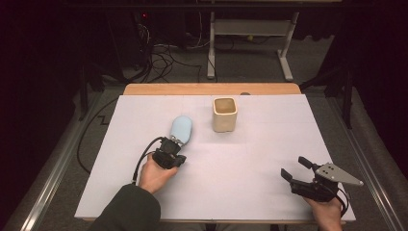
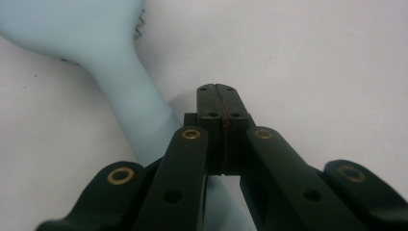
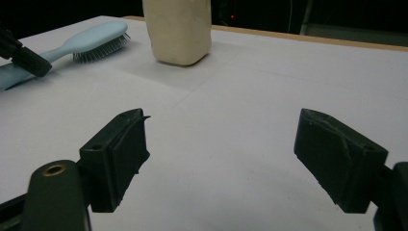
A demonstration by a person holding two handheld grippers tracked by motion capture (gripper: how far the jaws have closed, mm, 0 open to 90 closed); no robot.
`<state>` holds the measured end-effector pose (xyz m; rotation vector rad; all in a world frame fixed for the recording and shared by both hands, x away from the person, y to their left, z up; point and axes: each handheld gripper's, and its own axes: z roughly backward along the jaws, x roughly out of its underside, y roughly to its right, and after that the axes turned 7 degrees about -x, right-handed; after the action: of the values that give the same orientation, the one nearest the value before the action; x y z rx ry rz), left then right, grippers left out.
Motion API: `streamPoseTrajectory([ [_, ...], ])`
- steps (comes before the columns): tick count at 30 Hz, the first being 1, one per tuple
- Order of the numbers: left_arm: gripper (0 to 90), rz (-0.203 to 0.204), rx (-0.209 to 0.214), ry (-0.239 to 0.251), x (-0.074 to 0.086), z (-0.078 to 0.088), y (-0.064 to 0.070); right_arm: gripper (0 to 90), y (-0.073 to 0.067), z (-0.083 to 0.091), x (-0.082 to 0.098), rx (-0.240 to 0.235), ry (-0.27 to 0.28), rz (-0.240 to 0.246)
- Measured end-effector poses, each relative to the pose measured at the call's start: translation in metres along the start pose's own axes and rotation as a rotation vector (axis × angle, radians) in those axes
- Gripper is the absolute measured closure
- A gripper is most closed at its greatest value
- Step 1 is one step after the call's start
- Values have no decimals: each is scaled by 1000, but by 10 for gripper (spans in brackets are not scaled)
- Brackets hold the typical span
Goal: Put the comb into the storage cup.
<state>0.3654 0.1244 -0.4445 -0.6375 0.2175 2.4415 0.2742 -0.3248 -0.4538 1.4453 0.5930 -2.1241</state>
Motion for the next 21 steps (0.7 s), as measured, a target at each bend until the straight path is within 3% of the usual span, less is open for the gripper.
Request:
streamPoseTrajectory([
  [21, 899, 47, -86, -22, 11, 0, -32, 198, 0, 0, 0, -4, -4, 0],
])
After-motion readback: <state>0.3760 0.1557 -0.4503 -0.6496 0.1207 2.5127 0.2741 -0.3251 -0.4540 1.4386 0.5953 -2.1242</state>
